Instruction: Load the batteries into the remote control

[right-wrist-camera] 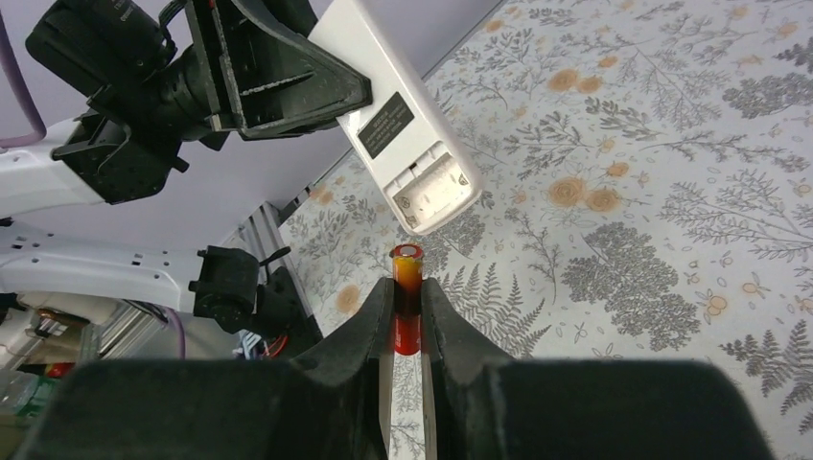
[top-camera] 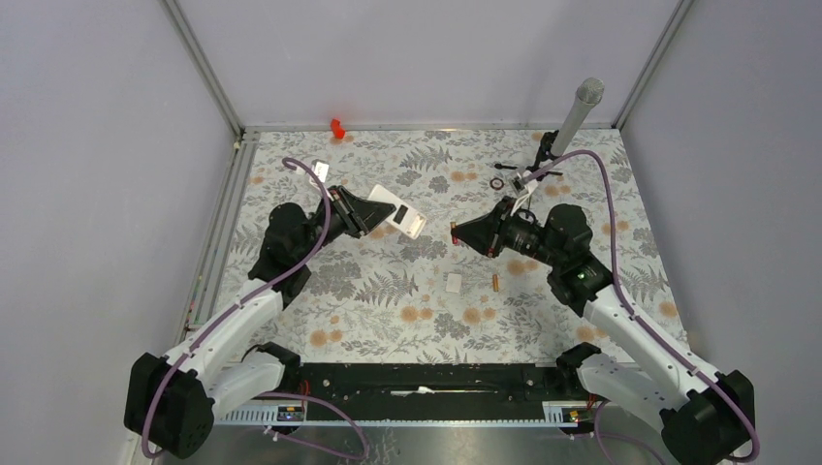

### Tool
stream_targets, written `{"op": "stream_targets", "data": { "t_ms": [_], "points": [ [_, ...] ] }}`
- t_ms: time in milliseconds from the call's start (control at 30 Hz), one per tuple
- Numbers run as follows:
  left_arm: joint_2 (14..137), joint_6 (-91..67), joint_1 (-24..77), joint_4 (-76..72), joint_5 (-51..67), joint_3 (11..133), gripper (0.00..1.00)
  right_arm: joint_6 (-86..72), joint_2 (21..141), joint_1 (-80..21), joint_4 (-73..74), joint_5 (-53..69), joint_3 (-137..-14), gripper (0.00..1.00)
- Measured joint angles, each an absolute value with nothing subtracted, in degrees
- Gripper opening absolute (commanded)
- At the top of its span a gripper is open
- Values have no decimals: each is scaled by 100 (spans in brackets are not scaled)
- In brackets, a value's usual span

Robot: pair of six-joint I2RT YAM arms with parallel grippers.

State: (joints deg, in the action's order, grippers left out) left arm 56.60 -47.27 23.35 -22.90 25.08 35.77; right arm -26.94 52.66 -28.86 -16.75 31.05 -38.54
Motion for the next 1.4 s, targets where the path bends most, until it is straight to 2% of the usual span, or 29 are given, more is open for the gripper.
{"op": "stream_targets", "data": {
  "t_ms": [200, 333, 567, 867, 1400],
  "points": [
    [5660, -4932, 2652, -2598, 2003, 3538, 0, -3223, 5621, -2989, -1194, 2764, -4268, 5],
    [5778, -5367, 2753, -2659, 1479, 3446, 0, -4340, 6149, -3002, -154, 2196, -5002, 5],
    [6359, -5824, 2773, -2488, 1177, 3435, 0, -5649, 6525, -3192, 550, 1949, -5076, 5],
    [6403, -5887, 2781, -2405, 1157, 3433, 0, -6440, 7006, -3312, 587, 1876, -5076, 7],
    [6650, -6106, 2781, -2276, 1557, 3433, 0, -6617, 7533, -3577, 447, 1809, -5221, 12]
  ]
}}
